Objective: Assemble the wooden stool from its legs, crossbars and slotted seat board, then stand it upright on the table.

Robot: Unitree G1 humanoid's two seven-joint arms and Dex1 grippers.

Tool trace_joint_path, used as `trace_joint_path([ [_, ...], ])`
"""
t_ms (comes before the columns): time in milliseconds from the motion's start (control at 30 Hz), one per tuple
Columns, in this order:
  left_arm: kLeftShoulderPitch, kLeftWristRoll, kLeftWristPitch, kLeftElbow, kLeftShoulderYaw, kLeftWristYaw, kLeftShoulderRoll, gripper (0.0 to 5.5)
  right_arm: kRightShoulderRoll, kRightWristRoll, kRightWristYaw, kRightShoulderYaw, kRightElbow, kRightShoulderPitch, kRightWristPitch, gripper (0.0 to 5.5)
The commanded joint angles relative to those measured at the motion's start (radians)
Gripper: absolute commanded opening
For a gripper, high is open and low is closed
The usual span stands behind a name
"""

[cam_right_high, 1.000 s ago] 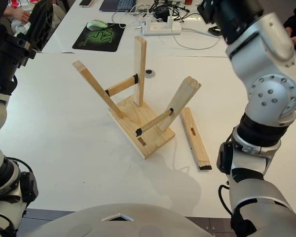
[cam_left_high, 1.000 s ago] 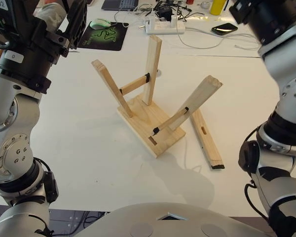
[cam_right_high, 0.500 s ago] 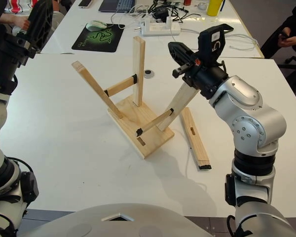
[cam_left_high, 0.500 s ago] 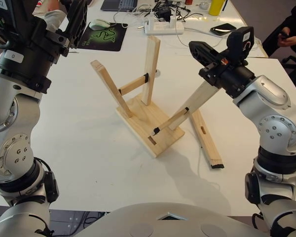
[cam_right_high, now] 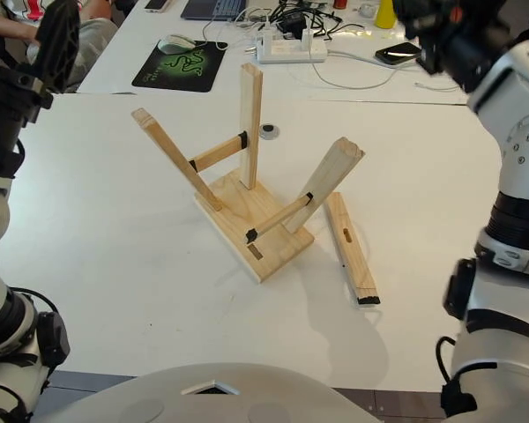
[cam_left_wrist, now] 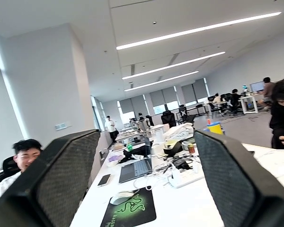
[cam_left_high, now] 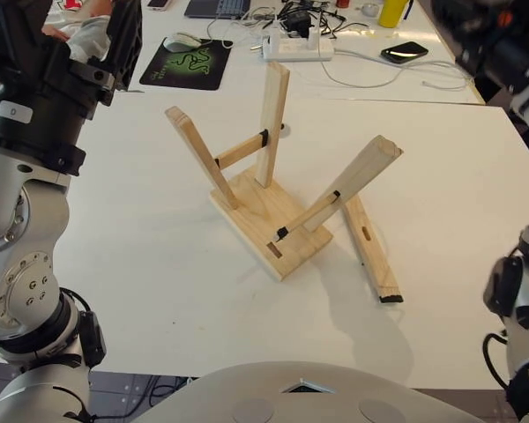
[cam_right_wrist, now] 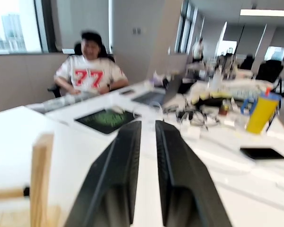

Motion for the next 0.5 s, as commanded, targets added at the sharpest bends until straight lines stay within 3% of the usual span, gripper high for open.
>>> trace_joint_path([
  [33, 0.073, 0.02, 0.02, -0.053, 0.026, 0.047, -0.029, 3.67, -0.119, -0.01, 0.207, 0.143, -0.135, 0.231, 0.063, 1.26],
  [167, 0.106, 0.035, 0.022, -0.073, 0.023, 0.073, -0.047, 3.67, -0.177, -0.037, 0.272, 0.193, -0.262, 0.366, 0.089, 1.81],
  [433, 0.101, 0.049, 0.025, -0.08, 0.002, 0.092, -0.056, 3.67, -0.18, -0.113, 0.185, 0.212, -0.422, 0.473, 0.173, 3.1],
  [500, 0.101, 0.052, 0.027, -0.087, 0.0, 0.098, -0.058, 3.67, -0.169, -0.137, 0.165, 0.229, -0.434, 0.496, 0.182, 3.1],
])
